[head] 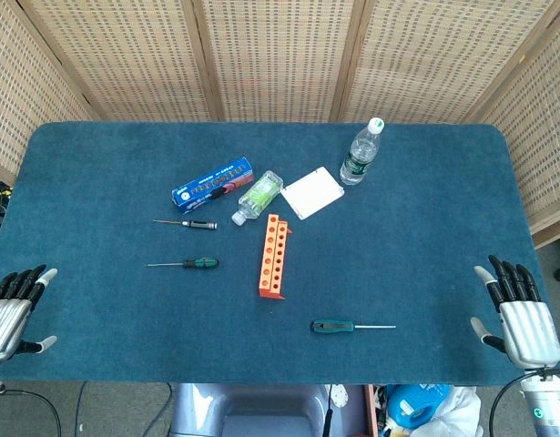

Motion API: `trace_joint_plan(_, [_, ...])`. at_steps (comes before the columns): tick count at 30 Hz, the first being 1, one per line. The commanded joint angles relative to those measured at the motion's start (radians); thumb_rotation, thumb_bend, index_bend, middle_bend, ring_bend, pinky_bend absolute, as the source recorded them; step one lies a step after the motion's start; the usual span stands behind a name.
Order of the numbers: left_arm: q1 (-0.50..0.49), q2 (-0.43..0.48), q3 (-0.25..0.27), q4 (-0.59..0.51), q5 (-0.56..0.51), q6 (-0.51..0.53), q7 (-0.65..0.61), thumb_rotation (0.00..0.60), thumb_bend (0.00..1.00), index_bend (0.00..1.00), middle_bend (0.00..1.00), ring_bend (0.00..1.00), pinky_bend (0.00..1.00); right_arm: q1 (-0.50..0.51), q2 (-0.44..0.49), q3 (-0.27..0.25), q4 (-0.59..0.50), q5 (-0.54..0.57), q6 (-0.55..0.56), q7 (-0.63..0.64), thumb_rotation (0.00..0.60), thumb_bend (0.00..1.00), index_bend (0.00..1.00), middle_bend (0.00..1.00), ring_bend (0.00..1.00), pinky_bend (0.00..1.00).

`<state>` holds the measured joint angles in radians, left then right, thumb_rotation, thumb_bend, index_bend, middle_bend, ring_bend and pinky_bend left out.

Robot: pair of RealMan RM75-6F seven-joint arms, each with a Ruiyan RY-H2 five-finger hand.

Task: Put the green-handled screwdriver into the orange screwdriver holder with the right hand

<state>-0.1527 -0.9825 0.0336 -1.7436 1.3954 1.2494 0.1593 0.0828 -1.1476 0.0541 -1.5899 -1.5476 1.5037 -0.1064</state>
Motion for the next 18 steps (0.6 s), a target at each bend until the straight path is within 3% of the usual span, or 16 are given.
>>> trace_joint_plan(1, [0.001, 0.001, 0.000, 0.000, 0.000, 0.002, -0.002, 0.600, 0.03, 0.02, 0.00, 0.00, 0.00, 0.000, 0.000, -0.001, -0.001, 0.000, -0.002, -0.002, 0.600, 0.25, 0.10, 0.00, 0.00, 0.00])
trace_joint_plan(18, [-0.001, 0.006, 0.000, 0.006, 0.006, 0.002, -0.023, 0.600, 0.03, 0.02, 0.00, 0.00, 0.00, 0.000, 0.000, -0.002, -0.012, -0.003, 0.000, -0.013, 0.600, 0.25, 0.10, 0.00, 0.00, 0.00])
